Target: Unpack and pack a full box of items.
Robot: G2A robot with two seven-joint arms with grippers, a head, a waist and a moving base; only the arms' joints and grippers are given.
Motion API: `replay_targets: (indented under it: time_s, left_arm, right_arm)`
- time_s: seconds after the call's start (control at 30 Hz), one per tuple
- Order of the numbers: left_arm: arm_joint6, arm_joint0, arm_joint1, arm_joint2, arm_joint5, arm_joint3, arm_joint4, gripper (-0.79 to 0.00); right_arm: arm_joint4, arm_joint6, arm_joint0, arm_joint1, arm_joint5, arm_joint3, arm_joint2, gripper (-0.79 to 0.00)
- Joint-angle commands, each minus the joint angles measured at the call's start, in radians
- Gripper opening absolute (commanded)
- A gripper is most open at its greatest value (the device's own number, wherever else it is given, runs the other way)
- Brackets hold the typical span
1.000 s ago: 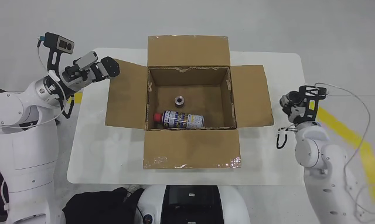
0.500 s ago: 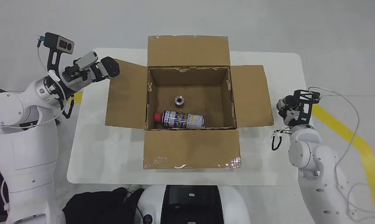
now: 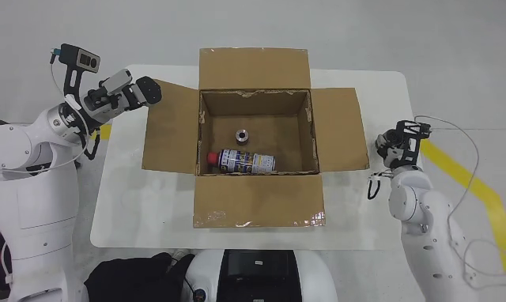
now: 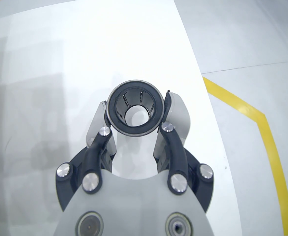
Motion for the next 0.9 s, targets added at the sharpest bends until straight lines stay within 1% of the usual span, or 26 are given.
replay_targets:
  time_s: [0.0,0.3,0.33,0.37,0.4,0.5,0.57,0.67,0.77,0.83,0.87]
  left_arm:
    - [0.0,0.0,0.0,0.0,0.0,0.0,0.0,0.0]
    - [0.0,0.0,0.0,0.0,0.0,0.0,0.0,0.0]
    - [0.0,0.0,0.0,0.0,0.0,0.0,0.0,0.0]
    - [0.0,0.0,0.0,0.0,0.0,0.0,0.0,0.0]
    - [0.0,0.0,0.0,0.0,0.0,0.0,0.0,0.0]
    - [0.0,0.0,0.0,0.0,0.0,0.0,0.0,0.0]
    - [0.0,0.0,0.0,0.0,0.0,0.0,0.0,0.0]
    - [0.0,0.0,0.0,0.0,0.0,0.0,0.0,0.0]
    - [0.0,0.0,0.0,0.0,0.0,0.0,0.0,0.0]
    - [0.0,0.0,0.0,0.0,0.0,0.0,0.0,0.0]
    - [0.0,0.0,0.0,0.0,0.0,0.0,0.0,0.0]
  right_arm:
    - [0.0,-0.002,0.004,-0.002,0.01,0.01,-0.004,-0.785]
    - [0.002,-0.009,0.014,-0.011,0.032,0.04,-0.015,-0.782]
    - [0.002,-0.01,0.014,-0.011,0.033,0.041,-0.014,-0.696]
    - [0.003,-0.01,0.013,-0.012,0.034,0.042,-0.014,-0.64]
    - [0.003,-0.011,0.014,-0.012,0.034,0.043,-0.014,-0.606]
    - [0.002,-0.009,0.014,-0.014,0.033,0.045,-0.013,-0.594]
    - [0.001,-0.009,0.014,-0.015,0.034,0.045,-0.012,-0.57]
    - [0.002,-0.01,0.014,-0.017,0.034,0.044,-0.012,-0.502]
    - [0.004,-0.007,0.012,-0.019,0.034,0.04,-0.012,-0.413]
    - [0.003,-0.007,0.011,-0.02,0.034,0.038,-0.011,-0.397]
    - [0.004,-0.007,0.01,-0.02,0.033,0.038,-0.011,-0.376]
